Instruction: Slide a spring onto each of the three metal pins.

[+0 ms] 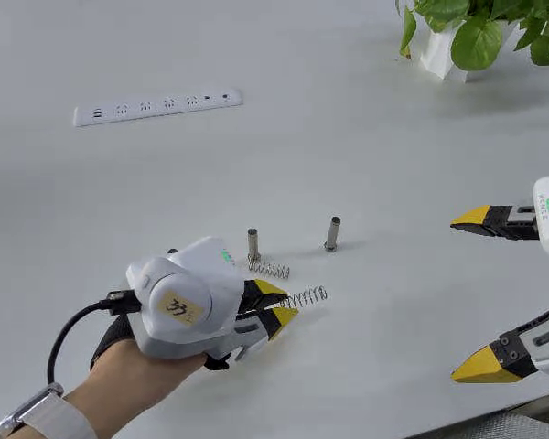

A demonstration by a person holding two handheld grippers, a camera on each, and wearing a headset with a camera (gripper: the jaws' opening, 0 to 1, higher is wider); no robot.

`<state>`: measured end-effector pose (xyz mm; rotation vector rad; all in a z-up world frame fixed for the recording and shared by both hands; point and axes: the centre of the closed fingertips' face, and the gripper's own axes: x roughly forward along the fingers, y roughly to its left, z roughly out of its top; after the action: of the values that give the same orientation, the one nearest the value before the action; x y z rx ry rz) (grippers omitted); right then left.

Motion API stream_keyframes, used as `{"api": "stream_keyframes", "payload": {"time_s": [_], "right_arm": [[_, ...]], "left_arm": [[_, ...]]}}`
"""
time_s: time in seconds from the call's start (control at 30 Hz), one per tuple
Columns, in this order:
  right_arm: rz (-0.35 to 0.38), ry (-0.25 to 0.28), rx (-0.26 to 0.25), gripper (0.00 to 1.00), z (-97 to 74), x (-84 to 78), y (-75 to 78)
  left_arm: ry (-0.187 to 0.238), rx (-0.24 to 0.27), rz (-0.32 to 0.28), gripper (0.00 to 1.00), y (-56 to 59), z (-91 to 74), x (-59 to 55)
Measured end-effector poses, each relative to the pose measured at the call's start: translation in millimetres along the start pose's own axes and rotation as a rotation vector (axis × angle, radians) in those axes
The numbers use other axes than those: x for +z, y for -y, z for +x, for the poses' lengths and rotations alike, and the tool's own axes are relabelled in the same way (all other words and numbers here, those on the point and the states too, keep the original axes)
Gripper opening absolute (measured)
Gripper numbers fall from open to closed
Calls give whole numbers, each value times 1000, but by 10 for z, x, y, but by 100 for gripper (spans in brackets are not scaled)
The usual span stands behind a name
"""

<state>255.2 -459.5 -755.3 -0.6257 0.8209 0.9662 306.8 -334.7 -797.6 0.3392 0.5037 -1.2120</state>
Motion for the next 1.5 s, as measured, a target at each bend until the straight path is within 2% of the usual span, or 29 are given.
{"api": "stream_keyframes", "payload": {"time_s": [0.17,0.33,0.43,0.73,0.97,1.03,1.2,1.33,1.5], "right_arm": [[15,71,14,93,47,197,44],[18,127,36,92,44,431,32],[9,156,51,92,67,567,12],[0,241,128,87,167,926,-117],[-44,258,180,80,281,1116,-220],[-57,261,201,76,304,1166,-253],[-38,290,245,57,321,1286,-306],[-36,291,268,52,340,1327,-357],[-32,297,324,37,365,1375,-451]], "left_arm": [[28,24,-10,7,-20,-123,53],[60,19,-5,7,26,-246,104],[78,6,-3,7,72,-322,131],[112,32,-13,7,90,-520,164],[134,50,-22,7,117,-638,206],[142,51,-24,7,135,-669,225],[163,46,-31,7,186,-737,263],[177,48,-35,7,203,-777,283],[189,49,-35,7,219,-822,294]]}}
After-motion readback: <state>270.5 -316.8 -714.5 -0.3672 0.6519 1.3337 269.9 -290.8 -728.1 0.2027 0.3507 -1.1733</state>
